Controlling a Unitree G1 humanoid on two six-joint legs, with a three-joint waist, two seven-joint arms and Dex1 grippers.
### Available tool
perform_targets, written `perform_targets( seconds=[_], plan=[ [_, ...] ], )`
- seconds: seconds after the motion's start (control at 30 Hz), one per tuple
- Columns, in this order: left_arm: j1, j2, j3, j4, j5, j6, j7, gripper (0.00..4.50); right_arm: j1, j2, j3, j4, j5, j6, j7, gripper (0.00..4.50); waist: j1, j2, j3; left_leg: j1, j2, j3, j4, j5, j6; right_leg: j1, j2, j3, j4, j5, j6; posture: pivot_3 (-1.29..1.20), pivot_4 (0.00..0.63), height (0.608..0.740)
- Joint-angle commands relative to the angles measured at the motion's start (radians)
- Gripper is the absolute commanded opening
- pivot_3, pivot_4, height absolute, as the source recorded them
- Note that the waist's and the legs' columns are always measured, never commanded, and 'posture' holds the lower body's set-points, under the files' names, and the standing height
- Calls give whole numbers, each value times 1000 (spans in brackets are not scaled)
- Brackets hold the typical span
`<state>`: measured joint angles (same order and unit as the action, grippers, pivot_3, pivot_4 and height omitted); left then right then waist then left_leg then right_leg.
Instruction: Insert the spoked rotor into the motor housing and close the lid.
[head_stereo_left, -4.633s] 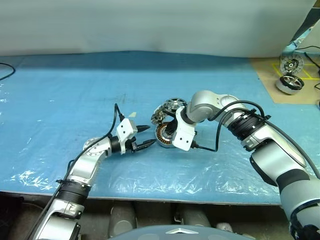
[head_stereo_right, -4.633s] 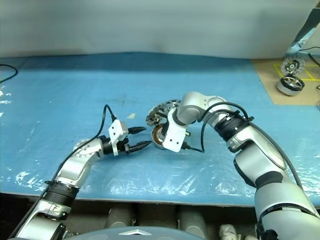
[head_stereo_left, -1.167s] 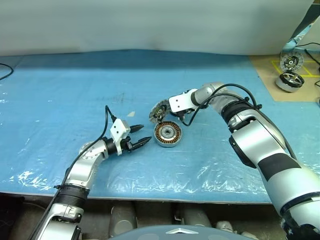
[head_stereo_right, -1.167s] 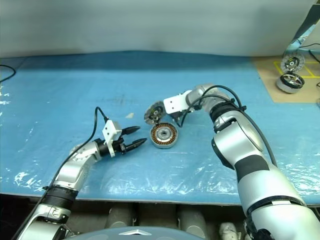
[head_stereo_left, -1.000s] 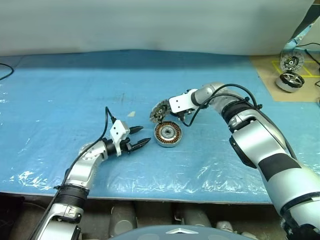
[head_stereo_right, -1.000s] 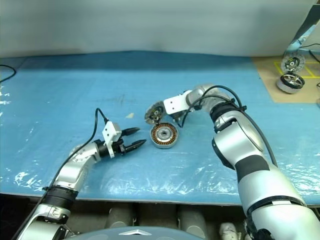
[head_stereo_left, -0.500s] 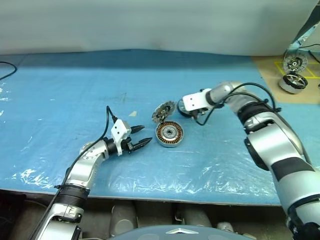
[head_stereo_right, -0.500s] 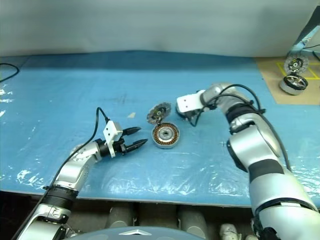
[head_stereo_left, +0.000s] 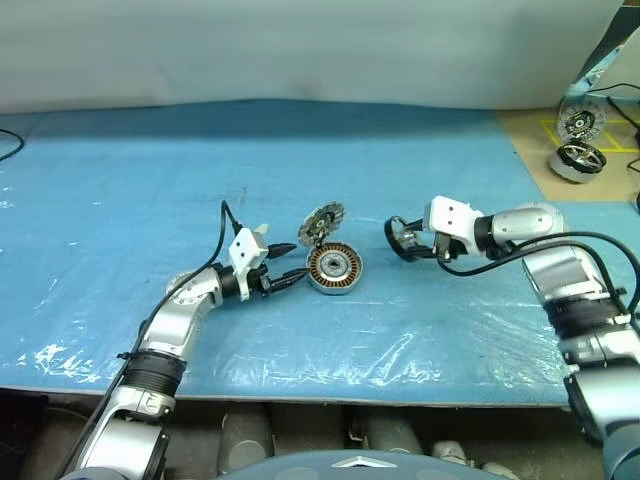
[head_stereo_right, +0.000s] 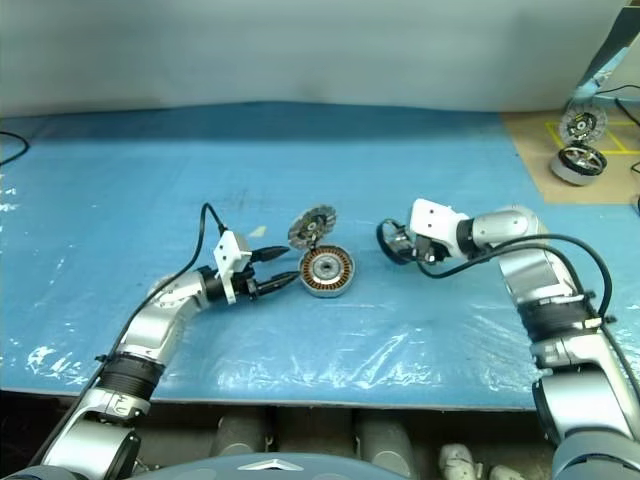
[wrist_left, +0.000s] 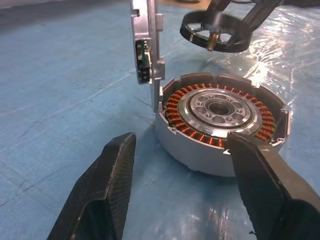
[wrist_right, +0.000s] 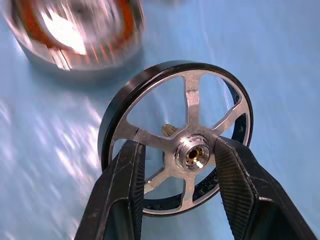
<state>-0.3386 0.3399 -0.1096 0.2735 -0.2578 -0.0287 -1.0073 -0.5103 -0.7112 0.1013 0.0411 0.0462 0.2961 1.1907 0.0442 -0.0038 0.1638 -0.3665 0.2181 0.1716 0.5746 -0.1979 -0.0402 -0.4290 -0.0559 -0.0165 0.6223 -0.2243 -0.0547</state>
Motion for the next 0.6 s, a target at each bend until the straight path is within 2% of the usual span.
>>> perform_targets(
  seconds=[0.03,0.13,0.3,0.37,0.5,0.6],
  plan=[
    [2,14,12,-13,-27,-24,-44,3023,59,15,-100,-265,187,235,-38,1715,8,0,0,0,0,0,0,0,0,1,0,0,0,0,0,0,150,740],
    [6,22,13,-25,-42,-13,-73,3023,85,47,-123,-393,301,375,-85,1715,16,0,0,2,0,0,-1,-2,-3,3,-2,0,-2,0,0,0,150,740],
    [6,29,-5,-18,-19,-31,-85,3023,78,73,-50,-424,317,419,-144,1715,27,0,0,2,0,0,-2,-1,-4,3,-2,0,-3,0,1,0,150,740],
    [7,27,-7,-28,-21,-26,-84,3023,68,79,-3,-397,289,392,-157,1715,27,0,0,2,-2,0,-3,-1,-6,3,-2,0,-4,0,1,0,150,740],
    [27,38,-8,-102,-31,13,-76,3023,44,41,135,-278,117,245,-189,1715,25,0,0,1,-3,0,-5,1,-9,3,-3,0,-7,0,1,0,150,740],
    [37,45,-4,-143,-36,38,-69,3023,33,30,162,-239,90,193,-174,1715,25,0,0,2,-4,0,-7,1,-10,3,-2,-1,-8,0,1,0,150,740]
  ],
)
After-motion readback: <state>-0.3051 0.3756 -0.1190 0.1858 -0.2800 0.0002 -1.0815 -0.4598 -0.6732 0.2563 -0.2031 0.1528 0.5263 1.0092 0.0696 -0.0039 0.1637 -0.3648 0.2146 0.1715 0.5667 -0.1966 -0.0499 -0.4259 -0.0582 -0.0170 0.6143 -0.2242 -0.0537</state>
